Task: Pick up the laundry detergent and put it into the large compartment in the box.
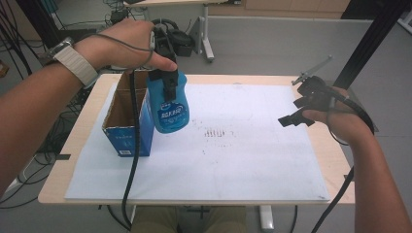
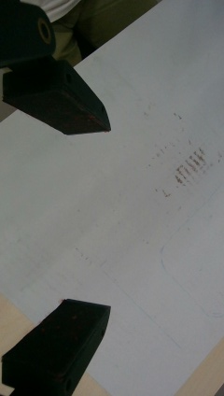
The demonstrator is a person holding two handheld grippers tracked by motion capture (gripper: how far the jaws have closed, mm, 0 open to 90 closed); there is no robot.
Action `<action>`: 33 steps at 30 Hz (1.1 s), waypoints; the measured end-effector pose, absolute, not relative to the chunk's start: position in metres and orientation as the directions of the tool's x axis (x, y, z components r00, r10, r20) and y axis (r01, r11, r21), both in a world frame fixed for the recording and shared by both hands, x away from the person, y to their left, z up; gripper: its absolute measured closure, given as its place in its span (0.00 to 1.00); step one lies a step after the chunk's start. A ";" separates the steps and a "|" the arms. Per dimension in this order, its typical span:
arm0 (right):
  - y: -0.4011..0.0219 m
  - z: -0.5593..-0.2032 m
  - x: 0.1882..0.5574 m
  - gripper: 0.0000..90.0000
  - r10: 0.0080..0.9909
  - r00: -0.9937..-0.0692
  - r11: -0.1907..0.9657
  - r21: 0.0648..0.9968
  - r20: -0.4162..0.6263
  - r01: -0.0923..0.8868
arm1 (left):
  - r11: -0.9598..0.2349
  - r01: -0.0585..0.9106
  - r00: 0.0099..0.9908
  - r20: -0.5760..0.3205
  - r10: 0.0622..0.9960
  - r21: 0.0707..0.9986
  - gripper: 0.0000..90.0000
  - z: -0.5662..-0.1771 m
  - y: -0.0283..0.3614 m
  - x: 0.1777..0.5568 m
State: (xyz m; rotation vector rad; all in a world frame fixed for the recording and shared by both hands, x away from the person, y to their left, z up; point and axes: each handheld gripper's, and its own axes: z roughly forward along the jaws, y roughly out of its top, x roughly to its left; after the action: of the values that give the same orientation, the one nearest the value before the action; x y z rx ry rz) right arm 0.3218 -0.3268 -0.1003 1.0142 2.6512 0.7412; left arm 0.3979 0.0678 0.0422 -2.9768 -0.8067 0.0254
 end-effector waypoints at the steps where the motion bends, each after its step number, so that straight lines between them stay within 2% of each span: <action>1: -0.327 -0.100 0.322 0.11 0.668 -0.744 0.639 0.524 -0.015 0.563 | -0.852 0.520 0.853 -0.004 0.521 -0.063 0.43 0.043 0.068 0.399; 8: -0.327 -0.099 0.321 0.11 0.663 -0.748 0.641 0.530 -0.017 0.556 | -0.787 0.614 0.787 -0.019 0.616 -0.058 0.43 0.058 0.080 0.405; 15: -0.330 -0.099 0.322 0.11 0.660 -0.751 0.641 0.537 -0.020 0.549 | -0.750 0.661 0.750 -0.006 0.661 -0.043 0.43 0.074 0.090 0.403; 20: -0.328 -0.098 0.322 0.11 0.656 -0.754 0.643 0.539 -0.022 0.544 | -0.673 0.738 0.674 0.015 0.738 -0.044 0.43 0.085 0.092 0.400; 33: -0.324 -0.095 0.324 0.11 0.643 -0.765 0.653 0.543 -0.029 0.528 | -0.596 0.802 0.596 -0.006 0.803 -0.021 0.43 0.103 0.103 0.396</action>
State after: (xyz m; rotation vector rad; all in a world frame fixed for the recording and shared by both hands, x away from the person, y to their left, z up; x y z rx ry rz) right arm 0.3243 -0.3235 -0.0954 0.9534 2.6523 0.7674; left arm 0.3960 0.1034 0.1029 -2.7929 -1.4042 0.0232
